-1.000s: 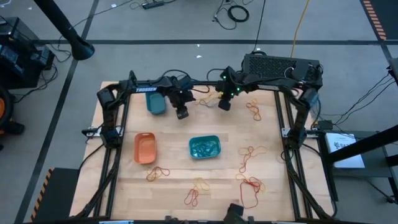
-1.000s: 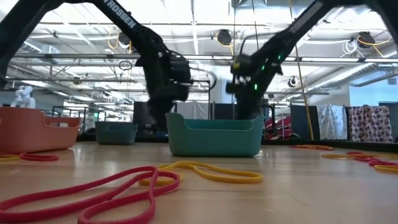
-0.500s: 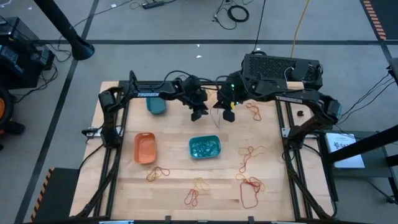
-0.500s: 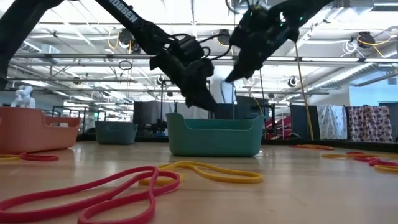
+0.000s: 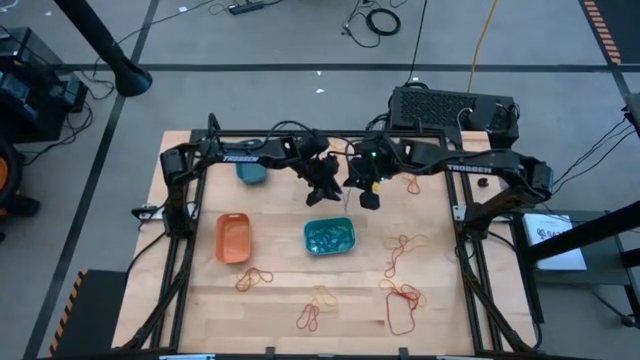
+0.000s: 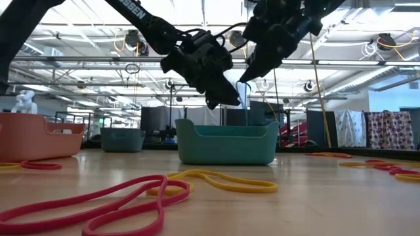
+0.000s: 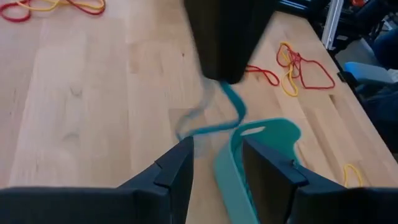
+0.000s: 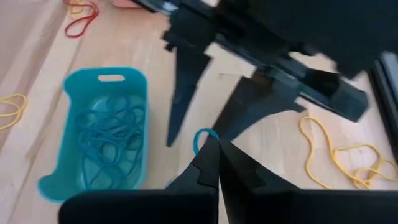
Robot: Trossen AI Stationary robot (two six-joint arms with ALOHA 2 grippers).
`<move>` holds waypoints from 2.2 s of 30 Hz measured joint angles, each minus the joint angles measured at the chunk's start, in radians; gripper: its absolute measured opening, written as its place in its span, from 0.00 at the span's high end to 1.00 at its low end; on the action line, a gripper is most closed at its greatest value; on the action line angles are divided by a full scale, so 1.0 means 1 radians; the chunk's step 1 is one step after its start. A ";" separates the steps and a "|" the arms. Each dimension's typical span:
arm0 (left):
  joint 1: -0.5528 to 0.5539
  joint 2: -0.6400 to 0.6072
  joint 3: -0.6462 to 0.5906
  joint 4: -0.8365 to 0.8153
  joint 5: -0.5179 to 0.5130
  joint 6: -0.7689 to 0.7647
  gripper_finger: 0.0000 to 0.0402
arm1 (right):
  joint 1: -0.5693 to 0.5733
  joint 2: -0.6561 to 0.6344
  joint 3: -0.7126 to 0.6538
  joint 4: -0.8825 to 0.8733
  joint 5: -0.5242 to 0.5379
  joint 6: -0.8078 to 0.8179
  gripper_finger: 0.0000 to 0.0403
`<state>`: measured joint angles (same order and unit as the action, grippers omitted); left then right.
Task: Sort rubber bands into baskets
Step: Put the blue rubber band into the green bin
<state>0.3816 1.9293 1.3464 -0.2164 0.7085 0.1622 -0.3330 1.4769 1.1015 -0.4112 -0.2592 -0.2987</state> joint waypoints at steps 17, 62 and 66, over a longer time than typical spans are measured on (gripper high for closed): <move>-0.023 0.000 0.000 0.016 -0.070 -0.078 0.70 | 0.028 0.000 0.000 0.009 -0.002 0.025 1.00; -0.344 -0.344 0.020 -0.272 -0.395 -0.131 1.00 | 0.237 -0.138 0.002 -0.283 -0.008 0.122 0.85; -0.395 -0.317 0.020 -0.276 -0.445 -0.131 0.99 | 0.348 -0.138 -0.012 -0.264 0.002 0.123 0.85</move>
<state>-0.0130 1.6128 1.3666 -0.4919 0.2639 0.0311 0.0154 1.3388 1.0895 -0.6752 -0.2568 -0.1759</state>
